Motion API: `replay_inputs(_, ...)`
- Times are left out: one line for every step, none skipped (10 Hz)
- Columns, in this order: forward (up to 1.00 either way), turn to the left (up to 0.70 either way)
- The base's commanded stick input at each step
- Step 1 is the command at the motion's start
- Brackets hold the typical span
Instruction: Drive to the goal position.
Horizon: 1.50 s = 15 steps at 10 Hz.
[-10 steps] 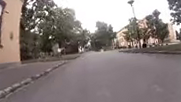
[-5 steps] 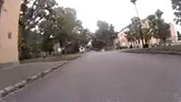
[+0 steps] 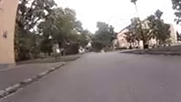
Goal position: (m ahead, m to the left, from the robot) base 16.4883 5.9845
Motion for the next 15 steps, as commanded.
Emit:
replay_inputs(0.7,-0.07)
replay_inputs(0.7,-0.14)
replay_inputs(0.7,-0.22)
replay_inputs(0.7,-0.29)
replay_inputs(0.7,-0.31)
replay_inputs(0.7,-0.33)
replay_inputs(0.7,-0.34)
replay_inputs(0.7,-0.16)
replay_inputs(0.7,0.0)
replay_inputs(0.7,0.0)
replay_inputs(0.7,0.0)
replay_inputs(0.7,0.0)
replay_inputs(0.7,0.0)
replay_inputs(0.7,0.0)
replay_inputs(0.7,0.0)
